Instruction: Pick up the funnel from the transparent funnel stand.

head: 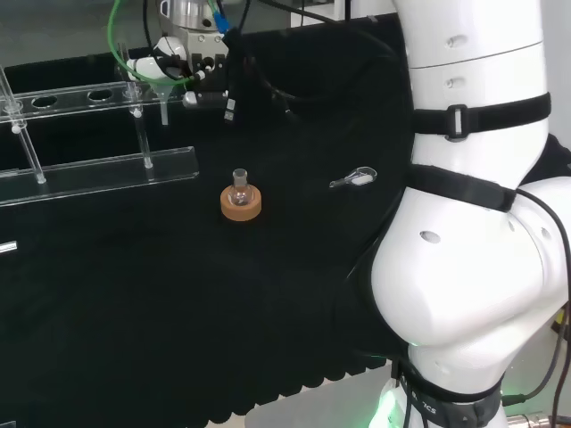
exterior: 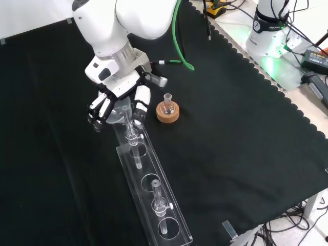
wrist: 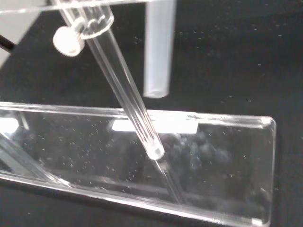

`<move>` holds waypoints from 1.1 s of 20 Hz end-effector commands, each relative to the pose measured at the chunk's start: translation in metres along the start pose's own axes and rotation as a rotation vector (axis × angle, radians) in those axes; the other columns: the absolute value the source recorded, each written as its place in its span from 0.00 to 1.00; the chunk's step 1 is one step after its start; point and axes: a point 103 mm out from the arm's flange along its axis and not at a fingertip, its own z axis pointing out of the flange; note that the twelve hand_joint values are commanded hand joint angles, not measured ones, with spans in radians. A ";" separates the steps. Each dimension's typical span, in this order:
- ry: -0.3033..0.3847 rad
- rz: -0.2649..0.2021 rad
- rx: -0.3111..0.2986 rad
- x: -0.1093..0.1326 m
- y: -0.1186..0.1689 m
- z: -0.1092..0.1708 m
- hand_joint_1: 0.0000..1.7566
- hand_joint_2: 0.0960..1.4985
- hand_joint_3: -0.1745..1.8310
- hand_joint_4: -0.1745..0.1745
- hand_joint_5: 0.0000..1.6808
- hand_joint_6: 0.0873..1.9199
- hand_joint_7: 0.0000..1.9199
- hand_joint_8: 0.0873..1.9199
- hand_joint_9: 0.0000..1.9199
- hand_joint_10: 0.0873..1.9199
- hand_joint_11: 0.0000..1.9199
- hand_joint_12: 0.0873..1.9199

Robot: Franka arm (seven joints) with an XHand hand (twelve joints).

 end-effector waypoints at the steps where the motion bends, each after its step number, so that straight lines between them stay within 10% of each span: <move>1: 0.091 -0.067 -0.093 -0.015 -0.005 -0.008 0.08 0.65 0.13 0.00 0.40 0.13 0.12 0.61 0.50 0.53 0.74 0.50; 14: 0.043 -0.134 -0.206 -0.014 -0.012 -0.014 0.41 0.67 0.15 0.00 0.30 0.36 0.22 0.65 0.71 0.54 1.00 0.36; 20: -0.215 -0.137 -0.261 -0.009 -0.012 -0.010 0.42 0.67 0.15 0.00 0.30 0.37 0.25 0.66 0.72 0.56 1.00 0.39; 22: -0.451 -0.134 -0.307 -0.003 -0.013 0.000 0.42 0.67 0.16 0.00 0.29 0.38 0.25 0.66 0.70 0.57 0.98 0.40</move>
